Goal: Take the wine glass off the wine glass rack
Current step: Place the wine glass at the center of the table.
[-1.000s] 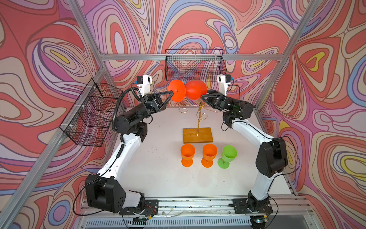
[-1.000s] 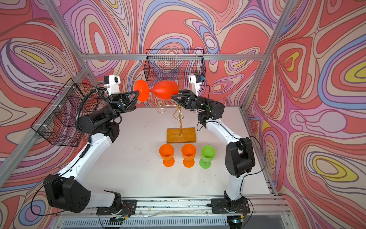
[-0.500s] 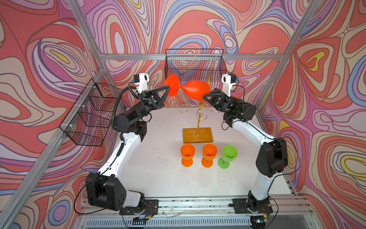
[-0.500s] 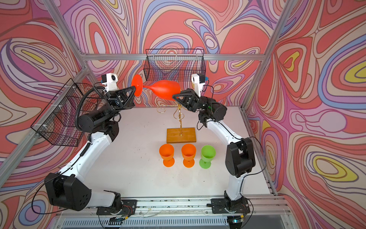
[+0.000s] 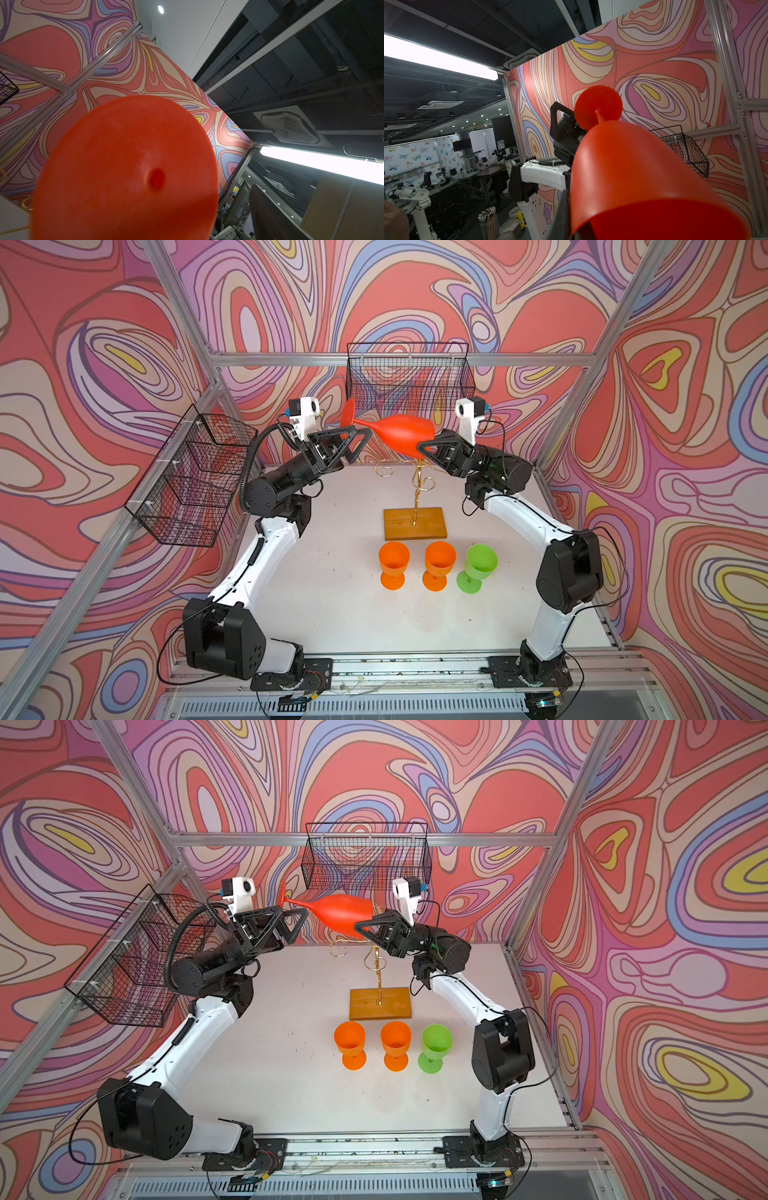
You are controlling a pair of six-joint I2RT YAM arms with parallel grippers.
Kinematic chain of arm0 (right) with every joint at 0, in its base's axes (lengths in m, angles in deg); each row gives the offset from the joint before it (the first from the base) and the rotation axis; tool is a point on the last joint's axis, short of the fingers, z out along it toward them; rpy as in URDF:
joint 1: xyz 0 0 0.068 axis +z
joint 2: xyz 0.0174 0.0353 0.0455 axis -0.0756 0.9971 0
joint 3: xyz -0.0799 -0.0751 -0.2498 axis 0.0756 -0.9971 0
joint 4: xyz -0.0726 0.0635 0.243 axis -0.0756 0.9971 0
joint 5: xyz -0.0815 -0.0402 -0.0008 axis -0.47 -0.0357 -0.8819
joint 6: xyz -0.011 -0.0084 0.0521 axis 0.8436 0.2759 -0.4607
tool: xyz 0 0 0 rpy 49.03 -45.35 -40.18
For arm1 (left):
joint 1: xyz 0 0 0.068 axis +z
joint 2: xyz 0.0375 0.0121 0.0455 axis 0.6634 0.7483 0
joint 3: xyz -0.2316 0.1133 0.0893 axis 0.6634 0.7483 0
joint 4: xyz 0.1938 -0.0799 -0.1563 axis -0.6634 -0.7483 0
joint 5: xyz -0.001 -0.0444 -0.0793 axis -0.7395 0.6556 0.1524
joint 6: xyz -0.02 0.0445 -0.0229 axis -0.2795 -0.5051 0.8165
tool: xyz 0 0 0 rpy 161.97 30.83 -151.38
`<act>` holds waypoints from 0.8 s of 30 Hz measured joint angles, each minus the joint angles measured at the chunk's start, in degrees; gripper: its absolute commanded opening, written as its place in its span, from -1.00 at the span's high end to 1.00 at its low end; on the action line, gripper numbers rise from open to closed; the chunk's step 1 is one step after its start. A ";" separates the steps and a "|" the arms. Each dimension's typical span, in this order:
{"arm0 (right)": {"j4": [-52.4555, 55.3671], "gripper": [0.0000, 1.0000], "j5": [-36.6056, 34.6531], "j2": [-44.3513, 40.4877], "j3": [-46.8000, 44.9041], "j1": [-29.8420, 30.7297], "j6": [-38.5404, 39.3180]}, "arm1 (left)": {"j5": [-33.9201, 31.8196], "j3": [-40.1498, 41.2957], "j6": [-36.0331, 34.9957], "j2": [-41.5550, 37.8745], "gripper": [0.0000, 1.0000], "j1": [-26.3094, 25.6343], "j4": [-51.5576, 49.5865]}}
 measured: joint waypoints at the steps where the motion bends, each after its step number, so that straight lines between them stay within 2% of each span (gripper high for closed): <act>1: 0.07 1.00 -0.04 0.00 0.00 -0.02 0.17 | 0.02 0.33 -0.04 -0.02 -0.61 0.00 0.00; 7: 2.45 1.00 -0.70 -0.33 -0.22 -0.02 2.69 | 0.61 2.78 -0.66 -1.05 -0.66 0.00 -0.04; 11: 8.11 1.00 -1.18 -2.43 -1.27 -0.13 7.45 | 1.79 5.35 -1.44 -2.71 -0.66 0.04 -0.07; 13: 13.16 1.00 -1.46 -4.42 -1.75 -0.20 11.39 | 2.89 6.69 -1.92 -3.78 -0.66 0.07 -0.13; 17: 29.99 1.00 -3.26 -10.64 -1.84 -0.35 23.98 | 5.88 8.85 -4.79 -7.21 -0.66 0.42 -2.64; 20: 44.19 1.00 -5.79 -14.91 -0.55 -0.35 34.12 | 8.26 10.10 -11.96 -12.33 -0.67 0.72 -11.39; 22: 52.74 1.00 -7.63 -16.65 1.22 -0.35 39.87 | 9.29 10.08 -20.50 -16.83 -0.68 0.74 -21.81; 24: 61.75 1.00 -9.64 -18.03 3.43 -0.39 45.53 | 9.33 8.37 -32.61 -22.14 -0.68 0.74 -38.03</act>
